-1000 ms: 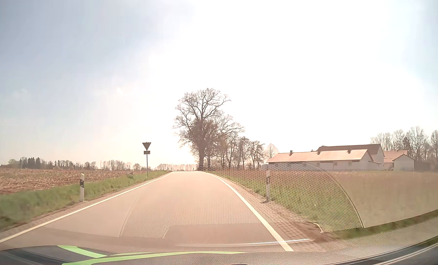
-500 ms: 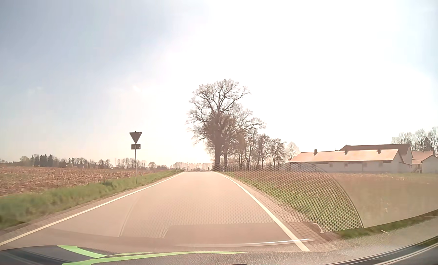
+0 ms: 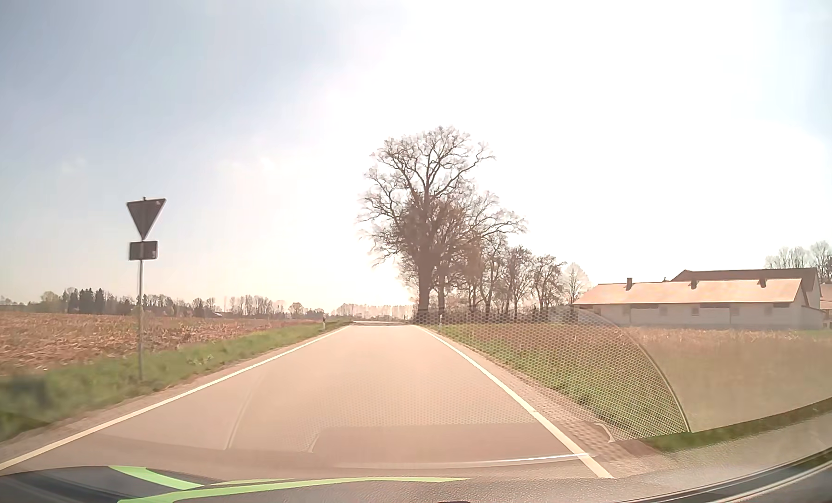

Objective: Follow the waypoints while adhering to traffic rules and regulations

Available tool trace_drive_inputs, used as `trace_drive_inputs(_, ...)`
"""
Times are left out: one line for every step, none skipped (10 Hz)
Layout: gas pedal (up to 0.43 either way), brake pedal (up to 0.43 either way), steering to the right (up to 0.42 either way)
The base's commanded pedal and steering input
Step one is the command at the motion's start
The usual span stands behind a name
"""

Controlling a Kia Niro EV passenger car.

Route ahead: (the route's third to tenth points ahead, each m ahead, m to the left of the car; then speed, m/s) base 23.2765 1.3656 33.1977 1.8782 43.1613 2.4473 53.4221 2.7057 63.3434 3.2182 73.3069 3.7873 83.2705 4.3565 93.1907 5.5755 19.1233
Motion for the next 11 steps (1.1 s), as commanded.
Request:
trace_drive_inputs(0.378,0.000,-0.012)
trace_drive_inputs(0.378,0.000,-0.012)
trace_drive_inputs(0.378,0.000,-0.012)
trace_drive_inputs(0.390,0.000,-0.012)
trace_drive_inputs(0.390,0.000,-0.011)
trace_drive_inputs(0.390,0.000,-0.011)
trace_drive_inputs(0.390,0.000,-0.010)
trace_drive_inputs(0.390,0.000,-0.009)
trace_drive_inputs(0.390,0.000,-0.008)
trace_drive_inputs(0.390,0.000,-0.008)
trace_drive_inputs(0.390,0.000,-0.008)
